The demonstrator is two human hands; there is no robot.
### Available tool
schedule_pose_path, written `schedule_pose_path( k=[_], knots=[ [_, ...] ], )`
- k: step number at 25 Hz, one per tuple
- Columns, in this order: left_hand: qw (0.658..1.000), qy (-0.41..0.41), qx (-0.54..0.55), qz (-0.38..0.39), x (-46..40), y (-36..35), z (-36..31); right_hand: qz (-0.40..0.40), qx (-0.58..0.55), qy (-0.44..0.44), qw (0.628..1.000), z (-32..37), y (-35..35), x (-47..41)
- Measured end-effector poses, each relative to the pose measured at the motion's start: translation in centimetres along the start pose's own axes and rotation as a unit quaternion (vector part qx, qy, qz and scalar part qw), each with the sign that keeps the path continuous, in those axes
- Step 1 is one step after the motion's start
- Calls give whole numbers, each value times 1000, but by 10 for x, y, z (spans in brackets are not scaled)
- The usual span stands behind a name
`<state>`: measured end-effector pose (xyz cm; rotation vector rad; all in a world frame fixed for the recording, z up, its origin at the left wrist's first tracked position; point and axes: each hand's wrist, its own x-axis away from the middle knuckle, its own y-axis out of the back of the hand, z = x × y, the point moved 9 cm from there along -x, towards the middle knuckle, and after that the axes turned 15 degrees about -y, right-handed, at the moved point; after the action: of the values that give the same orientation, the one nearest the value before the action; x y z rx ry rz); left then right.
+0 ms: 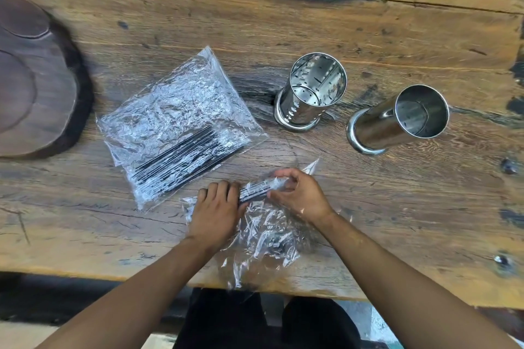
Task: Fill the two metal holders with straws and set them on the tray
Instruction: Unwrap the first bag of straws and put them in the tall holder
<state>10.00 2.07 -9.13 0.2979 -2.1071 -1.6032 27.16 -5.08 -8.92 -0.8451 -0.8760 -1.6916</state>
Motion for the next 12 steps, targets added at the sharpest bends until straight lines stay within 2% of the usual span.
schedule_pose_path(
  k=[2,7,12],
  knots=[
    [1000,-2,2,-10,0,0,-2,12,-50,-17,999,-5,-6,0],
    [999,-31,-11,-30,0,3,-7,31,-72,18,997,-3,-14,-2],
    [999,-28,20,5,1,3,-2,60,-147,-61,985,-11,-7,-14]
  ],
)
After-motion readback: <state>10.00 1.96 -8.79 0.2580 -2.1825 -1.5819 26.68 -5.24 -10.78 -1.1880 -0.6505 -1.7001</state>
